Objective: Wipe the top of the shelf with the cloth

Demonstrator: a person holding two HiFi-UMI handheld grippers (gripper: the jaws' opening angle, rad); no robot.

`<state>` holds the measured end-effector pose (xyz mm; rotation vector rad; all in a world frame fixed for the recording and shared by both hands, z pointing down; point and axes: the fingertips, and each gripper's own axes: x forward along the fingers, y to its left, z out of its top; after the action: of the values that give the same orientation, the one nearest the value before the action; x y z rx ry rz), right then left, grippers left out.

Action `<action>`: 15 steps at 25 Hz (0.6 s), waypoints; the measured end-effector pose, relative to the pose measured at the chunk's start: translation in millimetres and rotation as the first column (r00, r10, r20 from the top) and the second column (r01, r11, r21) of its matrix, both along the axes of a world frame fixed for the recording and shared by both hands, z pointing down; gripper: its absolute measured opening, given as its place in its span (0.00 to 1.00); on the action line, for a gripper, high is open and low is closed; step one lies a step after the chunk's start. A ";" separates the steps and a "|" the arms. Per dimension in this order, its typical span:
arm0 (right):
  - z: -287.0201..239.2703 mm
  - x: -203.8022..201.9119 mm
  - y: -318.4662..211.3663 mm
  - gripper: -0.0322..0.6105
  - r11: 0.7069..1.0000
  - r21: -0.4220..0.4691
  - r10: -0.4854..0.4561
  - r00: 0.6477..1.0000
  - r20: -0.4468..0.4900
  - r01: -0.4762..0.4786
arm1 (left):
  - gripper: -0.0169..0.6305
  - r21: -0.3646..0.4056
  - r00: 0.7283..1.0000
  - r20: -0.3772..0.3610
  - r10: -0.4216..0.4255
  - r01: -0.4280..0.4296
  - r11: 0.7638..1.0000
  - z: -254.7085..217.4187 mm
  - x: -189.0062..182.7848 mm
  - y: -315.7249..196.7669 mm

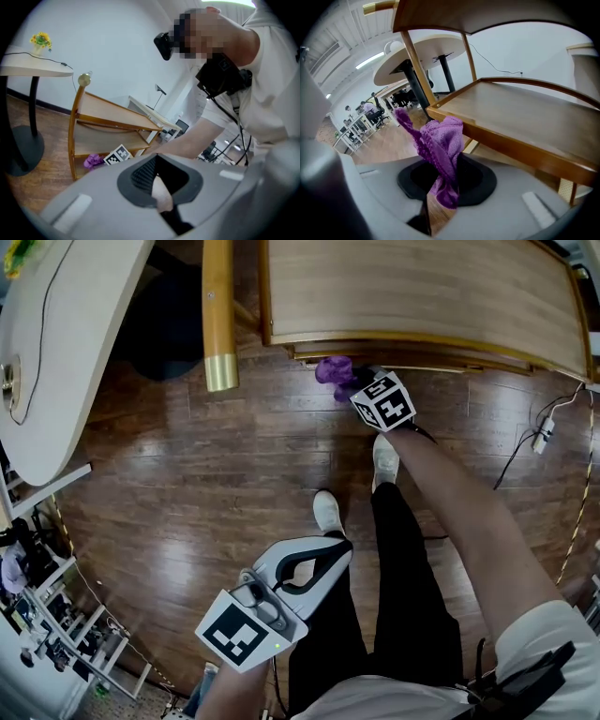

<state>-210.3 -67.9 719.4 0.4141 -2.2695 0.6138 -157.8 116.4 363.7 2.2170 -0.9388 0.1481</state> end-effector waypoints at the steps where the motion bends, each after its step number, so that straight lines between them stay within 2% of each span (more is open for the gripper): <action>1: -0.4 10.2 -4.8 0.20 1.000 0.004 0.012 1.000 -0.004 -0.012 | 0.05 0.001 1.000 -0.002 0.013 -0.013 1.000 -0.6 4.7 -3.6; 7: -0.1 81.0 -30.6 0.20 0.995 0.023 0.099 0.994 -0.035 -0.099 | 0.05 0.006 0.993 -0.012 0.118 -0.118 0.993 -0.4 41.7 -23.8; 15: -0.8 195.1 -59.5 0.20 0.974 0.052 0.226 0.970 -0.091 -0.222 | 0.05 0.018 0.966 -0.022 0.258 -0.257 0.966 -2.7 100.0 -48.9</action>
<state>-15.2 -127.4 718.6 0.7124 -2.1622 0.6459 -57.8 67.5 361.0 2.3431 -0.6367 0.2342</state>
